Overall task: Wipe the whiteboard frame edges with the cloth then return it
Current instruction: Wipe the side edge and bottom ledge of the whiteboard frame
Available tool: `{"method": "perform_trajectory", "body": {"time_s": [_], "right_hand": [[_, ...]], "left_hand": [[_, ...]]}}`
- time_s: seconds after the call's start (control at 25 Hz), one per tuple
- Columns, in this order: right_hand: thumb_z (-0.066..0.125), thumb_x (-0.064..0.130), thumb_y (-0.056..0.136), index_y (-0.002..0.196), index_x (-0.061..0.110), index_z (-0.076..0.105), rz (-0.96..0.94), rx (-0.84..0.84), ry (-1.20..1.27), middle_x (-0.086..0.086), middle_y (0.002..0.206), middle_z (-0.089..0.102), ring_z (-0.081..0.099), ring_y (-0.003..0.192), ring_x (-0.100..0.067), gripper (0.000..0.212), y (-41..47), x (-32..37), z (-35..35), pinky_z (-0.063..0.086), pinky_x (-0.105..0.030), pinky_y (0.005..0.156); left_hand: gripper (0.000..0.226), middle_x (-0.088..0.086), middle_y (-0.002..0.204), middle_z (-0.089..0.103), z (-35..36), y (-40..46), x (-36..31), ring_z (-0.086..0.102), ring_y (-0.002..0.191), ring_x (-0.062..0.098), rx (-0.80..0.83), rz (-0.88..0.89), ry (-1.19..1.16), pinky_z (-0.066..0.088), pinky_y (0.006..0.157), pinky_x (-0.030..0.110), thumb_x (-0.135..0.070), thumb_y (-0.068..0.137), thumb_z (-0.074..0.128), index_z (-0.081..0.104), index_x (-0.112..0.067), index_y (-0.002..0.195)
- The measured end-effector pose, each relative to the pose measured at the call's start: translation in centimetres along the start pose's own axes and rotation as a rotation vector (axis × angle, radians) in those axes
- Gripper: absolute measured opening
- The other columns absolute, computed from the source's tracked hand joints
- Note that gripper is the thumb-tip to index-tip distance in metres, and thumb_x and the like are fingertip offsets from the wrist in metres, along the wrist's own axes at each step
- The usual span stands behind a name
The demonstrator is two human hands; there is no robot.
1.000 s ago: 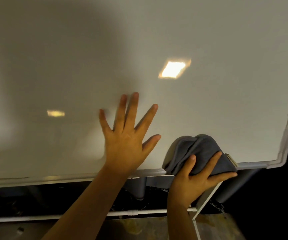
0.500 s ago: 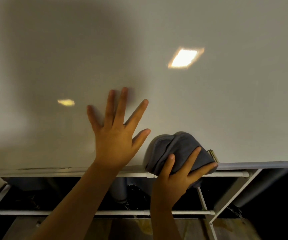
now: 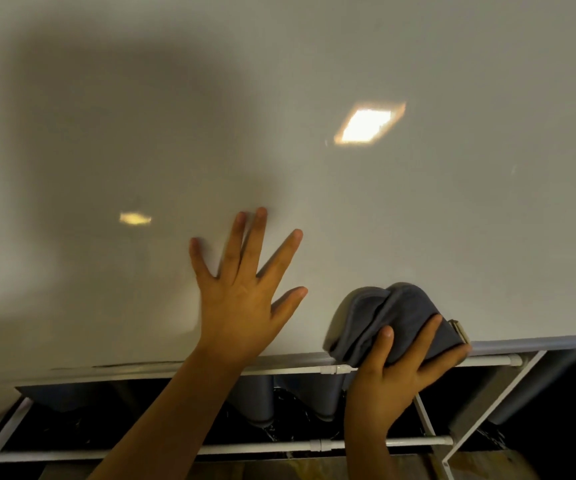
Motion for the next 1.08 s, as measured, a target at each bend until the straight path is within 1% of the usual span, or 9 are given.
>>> {"method": "perform_trajectory", "body": {"time_s": [0.04,0.16,0.24,0.32,0.44,0.56,0.68,0.84,1.08], "right_hand": [[0.043,0.046,0.087,0.142,0.038,0.017,-0.002,0.001,-0.012,-0.002,0.156,-0.010,-0.005,0.135,0.002,0.060,-0.8,0.3,0.5,0.013,0.000,0.099],[0.037,0.056,0.084,0.142,0.040,0.013,-0.005,0.010,-0.080,0.002,0.156,-0.013,-0.004,0.138,-0.006,0.064,-3.7,0.9,2.5,0.027,-0.037,0.106],[0.036,0.056,0.084,0.142,0.038,0.011,-0.016,0.036,-0.107,0.000,0.155,-0.013,-0.006,0.138,-0.006,0.065,-5.6,1.6,3.9,0.026,-0.046,0.106],[0.037,0.054,0.084,0.141,0.036,0.011,-0.043,0.077,-0.115,-0.006,0.155,-0.011,-0.007,0.139,-0.010,0.065,-7.3,2.1,5.3,0.022,-0.046,0.108],[0.031,0.061,0.086,0.142,0.030,0.014,-0.070,0.116,-0.122,-0.015,0.154,-0.006,-0.001,0.140,-0.021,0.067,-9.0,2.8,6.8,0.020,-0.050,0.106],[0.029,0.064,0.085,0.142,0.030,0.015,-0.079,0.133,-0.133,-0.013,0.154,-0.006,0.000,0.139,-0.020,0.068,-9.2,2.6,6.8,0.023,-0.049,0.105],[0.034,0.061,0.084,0.141,0.035,0.015,-0.101,0.109,-0.129,-0.007,0.154,-0.008,-0.005,0.140,-0.012,0.065,-7.6,1.8,5.5,0.024,-0.049,0.107],[0.039,0.053,0.083,0.143,0.031,0.018,-0.064,0.046,-0.109,-0.006,0.156,-0.009,-0.011,0.136,0.002,0.067,-4.4,0.8,3.2,0.019,-0.037,0.104],[0.038,0.052,0.084,0.143,0.028,0.020,-0.019,-0.008,-0.090,-0.005,0.156,-0.008,-0.003,0.142,-0.014,0.067,-4.3,1.0,3.4,0.018,-0.030,0.104]], "left_hand": [[0.072,0.007,0.157,0.001,0.1,-0.3,0.7,0.001,0.144,0.030,0.004,-0.004,0.000,0.002,0.107,0.065,-0.070,0.086,0.012,0.003,-0.034,0.147],[0.070,0.007,0.158,-0.002,0.2,-0.9,3.0,0.003,0.144,0.028,0.012,0.020,-0.004,0.001,0.107,0.065,-0.069,0.087,0.010,0.004,-0.034,0.147],[0.070,0.006,0.158,-0.004,0.3,-1.1,4.3,0.002,0.144,0.028,-0.002,0.038,-0.014,0.000,0.107,0.064,-0.069,0.086,0.014,0.005,-0.035,0.147],[0.073,0.004,0.158,-0.010,0.4,-1.7,5.2,-0.001,0.145,0.029,-0.023,0.015,-0.026,-0.004,0.109,0.063,-0.072,0.085,0.019,0.007,-0.036,0.147],[0.073,0.002,0.157,-0.016,0.7,-2.2,6.0,-0.008,0.145,0.028,-0.036,-0.018,-0.035,-0.009,0.109,0.061,-0.073,0.084,0.018,0.006,-0.037,0.147],[0.071,0.000,0.157,-0.019,0.8,-2.4,6.0,-0.009,0.144,0.027,-0.045,-0.016,-0.050,-0.010,0.110,0.060,-0.070,0.085,0.021,0.007,-0.036,0.147],[0.071,0.001,0.157,-0.017,0.7,-2.2,5.6,-0.007,0.145,0.028,-0.051,-0.004,-0.035,-0.008,0.110,0.060,-0.069,0.086,0.023,0.009,-0.035,0.147],[0.070,0.002,0.159,-0.010,0.6,-2.1,5.2,-0.004,0.145,0.028,-0.055,-0.009,-0.034,-0.006,0.110,0.060,-0.068,0.087,0.024,0.011,-0.034,0.146],[0.071,0.003,0.156,0.000,0.7,-2.1,6.1,0.001,0.145,0.028,-0.064,0.031,-0.039,-0.001,0.110,0.061,-0.069,0.086,0.025,0.011,-0.035,0.146]]}}
Point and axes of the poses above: each hand's wrist, its own y-axis towards the middle knuckle, its own z-axis out of the palm, x = y × z, the point moved 6 cm from there along y, towards the middle knuckle
